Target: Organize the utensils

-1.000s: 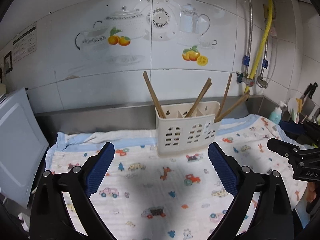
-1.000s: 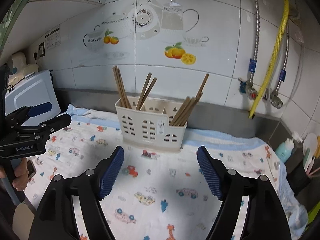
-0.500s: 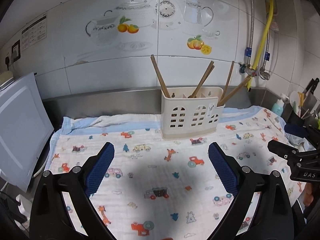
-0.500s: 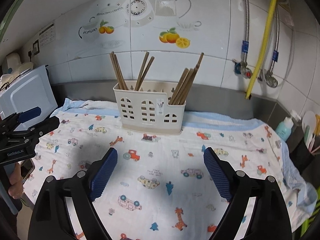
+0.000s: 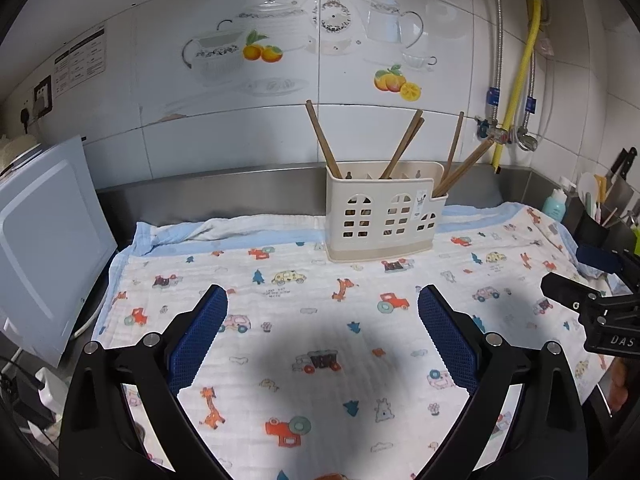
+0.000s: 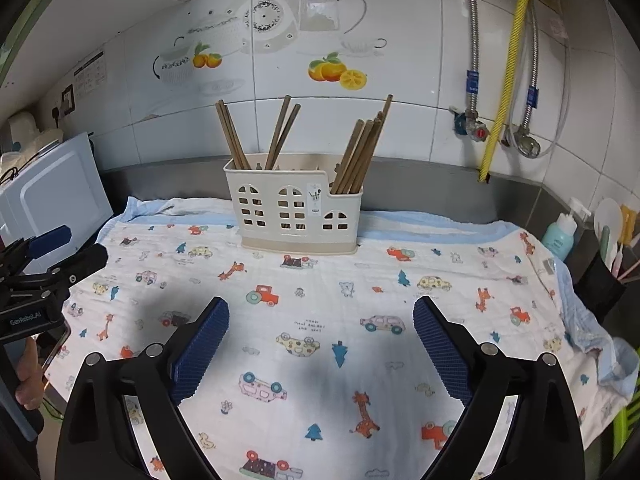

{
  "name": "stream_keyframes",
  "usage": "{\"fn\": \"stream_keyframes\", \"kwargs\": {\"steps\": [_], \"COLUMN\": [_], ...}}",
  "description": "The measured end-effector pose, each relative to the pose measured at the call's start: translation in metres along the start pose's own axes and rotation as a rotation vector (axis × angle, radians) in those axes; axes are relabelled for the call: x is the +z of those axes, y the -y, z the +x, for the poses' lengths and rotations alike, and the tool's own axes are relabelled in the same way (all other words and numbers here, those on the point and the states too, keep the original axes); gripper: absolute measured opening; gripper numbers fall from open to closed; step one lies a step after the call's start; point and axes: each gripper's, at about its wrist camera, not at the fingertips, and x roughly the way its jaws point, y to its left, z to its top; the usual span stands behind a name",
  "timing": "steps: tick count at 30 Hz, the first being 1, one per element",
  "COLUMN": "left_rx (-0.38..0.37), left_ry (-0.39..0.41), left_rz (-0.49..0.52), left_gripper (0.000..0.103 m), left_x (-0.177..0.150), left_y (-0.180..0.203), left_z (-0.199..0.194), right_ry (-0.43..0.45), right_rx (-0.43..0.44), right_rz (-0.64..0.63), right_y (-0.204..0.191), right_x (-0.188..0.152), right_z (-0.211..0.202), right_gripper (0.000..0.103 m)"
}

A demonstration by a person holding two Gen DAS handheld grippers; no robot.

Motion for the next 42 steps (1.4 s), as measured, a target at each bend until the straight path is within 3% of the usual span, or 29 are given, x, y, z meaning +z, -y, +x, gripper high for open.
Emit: {"fn": "stream_keyframes", "kwargs": {"steps": [42], "left_rx": [0.025], "left_ry": [-0.009], "left_rz": [0.006], "left_gripper": [0.095], "left_x": [-0.025], "left_y": [-0.002], "left_z": [-0.02], "right_ry": [0.018], "right_rx": [0.021], "right_rz": [0.001], "right_y": [-0.01], "right_x": [-0.02], "right_z": [-0.023], "right_gripper": [0.091]}}
